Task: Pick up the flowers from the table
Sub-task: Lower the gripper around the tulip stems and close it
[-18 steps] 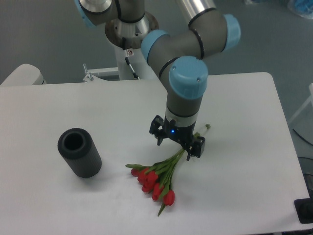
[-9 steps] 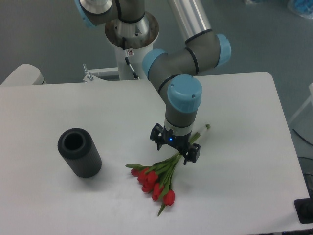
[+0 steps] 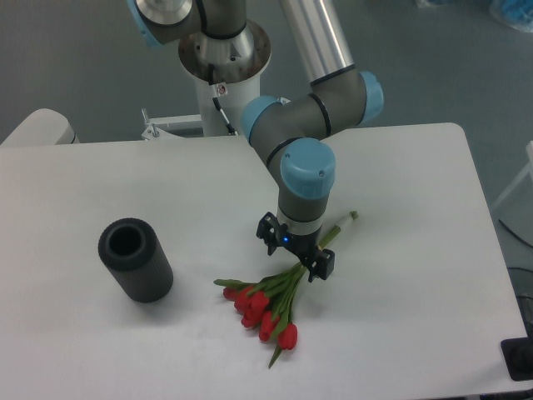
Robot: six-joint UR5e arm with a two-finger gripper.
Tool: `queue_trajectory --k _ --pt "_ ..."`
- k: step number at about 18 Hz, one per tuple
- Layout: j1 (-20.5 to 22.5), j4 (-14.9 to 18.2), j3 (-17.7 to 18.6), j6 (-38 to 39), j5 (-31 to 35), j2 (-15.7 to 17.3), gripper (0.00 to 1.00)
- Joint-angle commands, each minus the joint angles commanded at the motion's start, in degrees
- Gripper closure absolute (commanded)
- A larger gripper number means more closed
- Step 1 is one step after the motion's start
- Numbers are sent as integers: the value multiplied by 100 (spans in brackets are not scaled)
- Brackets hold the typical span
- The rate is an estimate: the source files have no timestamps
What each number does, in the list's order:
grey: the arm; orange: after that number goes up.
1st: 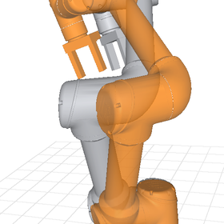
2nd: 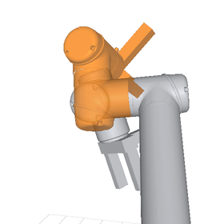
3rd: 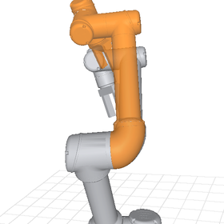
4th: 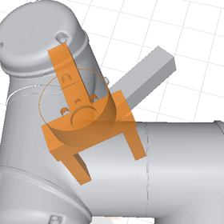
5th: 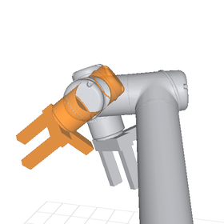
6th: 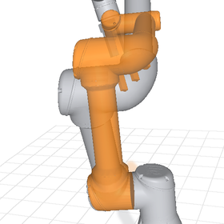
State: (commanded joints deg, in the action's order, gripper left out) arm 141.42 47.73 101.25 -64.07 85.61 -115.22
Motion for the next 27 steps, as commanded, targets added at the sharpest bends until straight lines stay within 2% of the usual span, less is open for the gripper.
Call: queue_trajectory --k 3,10,15,27 --pt "-44 -114 9 -26 9 -158 0" --pt "-176 -176 97 -106 509 -246 0" --pt "-264 -369 79 -44 536 -343 0" --pt "-352 -413 9 62 545 -457 1"
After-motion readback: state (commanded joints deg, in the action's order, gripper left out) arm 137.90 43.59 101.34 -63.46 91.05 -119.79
